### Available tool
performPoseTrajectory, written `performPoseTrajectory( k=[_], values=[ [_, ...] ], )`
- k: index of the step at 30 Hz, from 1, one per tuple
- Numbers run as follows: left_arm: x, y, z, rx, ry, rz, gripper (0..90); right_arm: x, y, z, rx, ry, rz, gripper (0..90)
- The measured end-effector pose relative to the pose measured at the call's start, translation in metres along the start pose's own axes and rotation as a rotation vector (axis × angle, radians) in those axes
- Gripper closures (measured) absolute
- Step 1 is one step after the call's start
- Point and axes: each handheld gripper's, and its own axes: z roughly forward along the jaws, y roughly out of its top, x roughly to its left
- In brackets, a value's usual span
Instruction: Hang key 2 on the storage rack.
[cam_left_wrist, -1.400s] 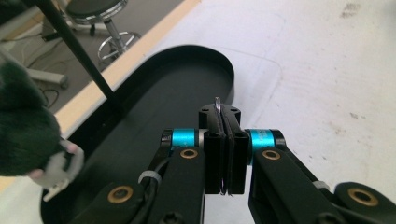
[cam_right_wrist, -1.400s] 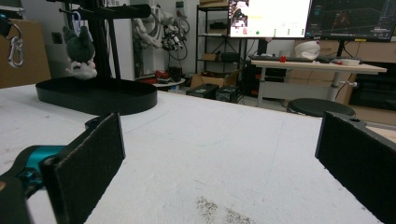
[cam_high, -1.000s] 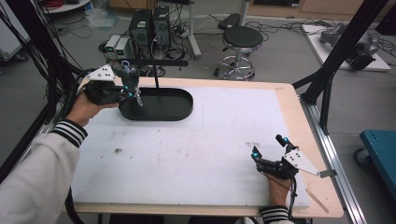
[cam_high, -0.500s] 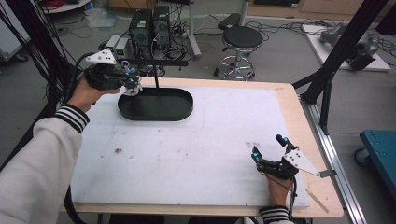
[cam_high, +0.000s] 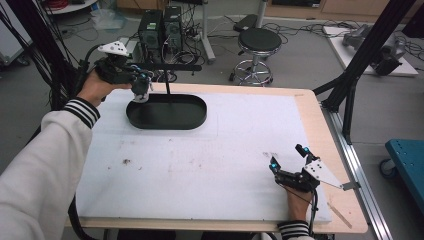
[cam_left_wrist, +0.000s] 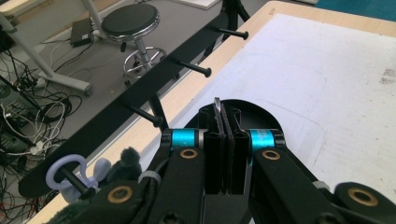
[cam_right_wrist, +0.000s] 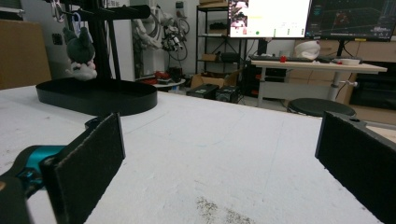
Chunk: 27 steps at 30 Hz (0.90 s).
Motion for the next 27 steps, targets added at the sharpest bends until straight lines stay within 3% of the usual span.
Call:
performPoseTrajectory(
  k=[13, 19, 27],
  values=[
    [0.013, 0.000, 0.012, 0.033, 0.009, -0.035, 88.1, 0.000, 0.000, 0.000, 0.001, -0.002, -0.007, 0.7],
    [0.017, -0.001, 0.018, 0.060, 0.019, -0.038, 88.1, 0.000, 0.000, 0.000, 0.000, -0.003, -0.006, 0.7],
    [0.020, 0.008, 0.023, 0.089, 0.026, -0.028, 88.1, 0.000, 0.000, 0.000, -0.002, -0.006, -0.004, 0.7]
  ],
)
